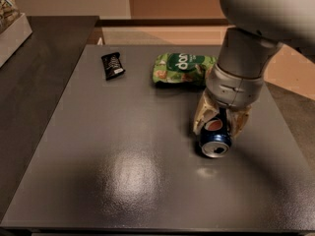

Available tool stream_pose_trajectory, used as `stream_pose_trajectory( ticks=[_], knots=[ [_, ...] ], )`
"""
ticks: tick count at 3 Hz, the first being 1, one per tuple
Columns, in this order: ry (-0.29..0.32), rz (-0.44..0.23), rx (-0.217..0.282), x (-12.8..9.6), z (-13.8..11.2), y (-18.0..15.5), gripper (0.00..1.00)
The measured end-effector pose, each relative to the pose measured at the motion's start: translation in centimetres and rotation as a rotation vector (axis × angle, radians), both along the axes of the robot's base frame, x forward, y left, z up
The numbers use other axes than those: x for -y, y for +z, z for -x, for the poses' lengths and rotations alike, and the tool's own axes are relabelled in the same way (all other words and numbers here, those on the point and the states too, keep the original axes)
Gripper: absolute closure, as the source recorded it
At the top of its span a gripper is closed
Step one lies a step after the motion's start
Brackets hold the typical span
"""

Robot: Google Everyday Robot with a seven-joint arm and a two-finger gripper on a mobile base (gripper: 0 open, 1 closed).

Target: Place pepsi can upright

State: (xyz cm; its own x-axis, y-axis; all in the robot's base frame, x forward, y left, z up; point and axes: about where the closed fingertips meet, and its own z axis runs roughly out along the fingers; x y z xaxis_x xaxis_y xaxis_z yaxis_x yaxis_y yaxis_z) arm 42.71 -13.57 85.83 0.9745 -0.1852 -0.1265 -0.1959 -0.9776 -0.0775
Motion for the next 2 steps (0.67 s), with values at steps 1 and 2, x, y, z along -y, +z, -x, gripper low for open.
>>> stream_pose_trajectory(
  ticks=[1, 2],
  knots=[
    [-0.174, -0.072, 0.005, -1.7, -0.4, 1.9, 1.00],
    [-0.360, -0.134, -0.008, -3.2, -0.4, 3.3, 1.00]
  ],
)
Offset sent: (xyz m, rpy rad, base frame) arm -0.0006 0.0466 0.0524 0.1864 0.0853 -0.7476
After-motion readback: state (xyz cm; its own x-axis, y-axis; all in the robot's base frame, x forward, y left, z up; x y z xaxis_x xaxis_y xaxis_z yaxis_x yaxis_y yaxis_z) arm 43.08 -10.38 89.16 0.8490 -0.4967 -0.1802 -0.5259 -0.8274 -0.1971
